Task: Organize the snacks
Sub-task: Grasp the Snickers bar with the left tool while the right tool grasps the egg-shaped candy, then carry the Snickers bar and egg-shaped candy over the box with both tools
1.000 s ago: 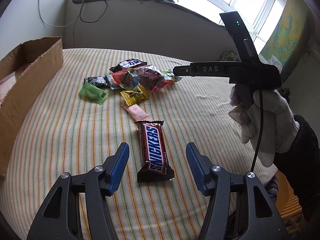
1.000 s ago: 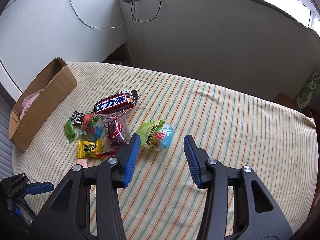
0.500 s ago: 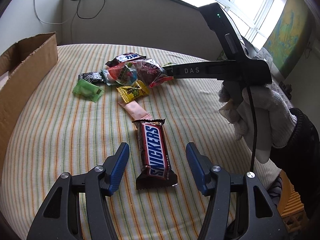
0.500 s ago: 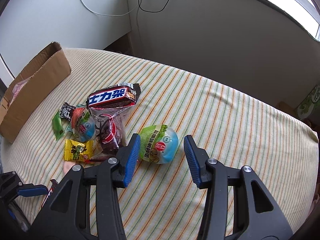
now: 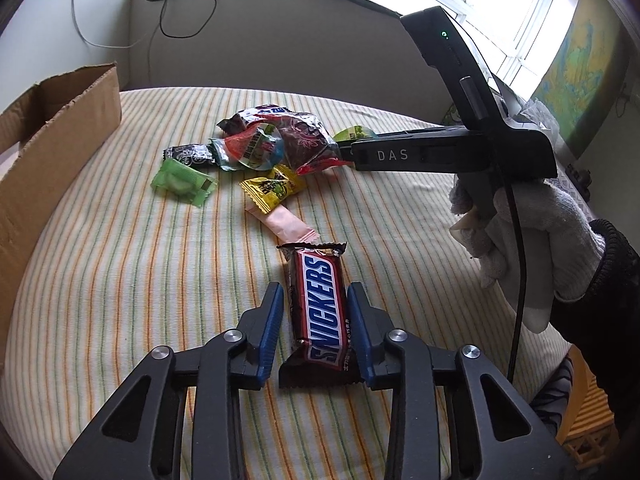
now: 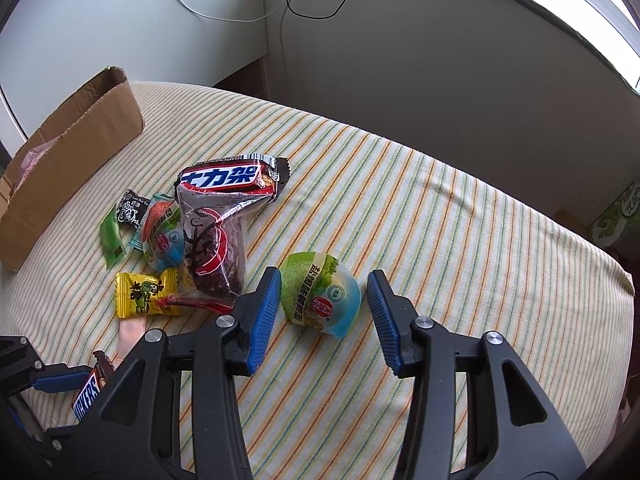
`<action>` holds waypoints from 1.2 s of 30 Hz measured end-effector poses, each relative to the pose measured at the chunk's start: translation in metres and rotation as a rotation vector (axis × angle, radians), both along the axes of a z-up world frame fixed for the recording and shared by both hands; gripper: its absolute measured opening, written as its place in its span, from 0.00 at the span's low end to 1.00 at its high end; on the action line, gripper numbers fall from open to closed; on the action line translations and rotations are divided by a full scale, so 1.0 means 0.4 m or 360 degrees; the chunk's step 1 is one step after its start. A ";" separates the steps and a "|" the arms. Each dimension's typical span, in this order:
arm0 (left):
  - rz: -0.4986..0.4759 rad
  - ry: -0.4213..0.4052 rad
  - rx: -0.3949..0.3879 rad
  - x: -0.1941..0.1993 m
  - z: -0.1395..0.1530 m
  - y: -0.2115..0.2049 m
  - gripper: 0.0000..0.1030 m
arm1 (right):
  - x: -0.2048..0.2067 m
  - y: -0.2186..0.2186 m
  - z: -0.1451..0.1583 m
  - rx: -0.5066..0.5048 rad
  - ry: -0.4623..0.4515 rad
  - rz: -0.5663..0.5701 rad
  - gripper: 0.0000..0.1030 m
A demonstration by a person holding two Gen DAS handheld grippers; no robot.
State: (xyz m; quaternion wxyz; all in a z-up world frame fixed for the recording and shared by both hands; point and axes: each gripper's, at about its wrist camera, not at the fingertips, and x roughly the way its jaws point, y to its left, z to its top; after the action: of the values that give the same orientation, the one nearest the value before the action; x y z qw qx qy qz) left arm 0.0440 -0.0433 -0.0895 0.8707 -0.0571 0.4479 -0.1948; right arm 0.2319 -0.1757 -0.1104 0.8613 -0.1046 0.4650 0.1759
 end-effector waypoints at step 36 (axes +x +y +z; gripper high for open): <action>0.0193 -0.0164 -0.0052 0.012 0.112 0.170 0.27 | -0.114 0.049 0.186 0.0197 -0.0147 0.0115 0.32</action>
State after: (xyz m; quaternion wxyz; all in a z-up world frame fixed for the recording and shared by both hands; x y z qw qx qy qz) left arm 0.0487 0.0246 -0.0446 0.9018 -0.0882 0.3950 -0.1517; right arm 0.1863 -0.1561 -0.0358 0.8799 -0.0760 0.4088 0.2301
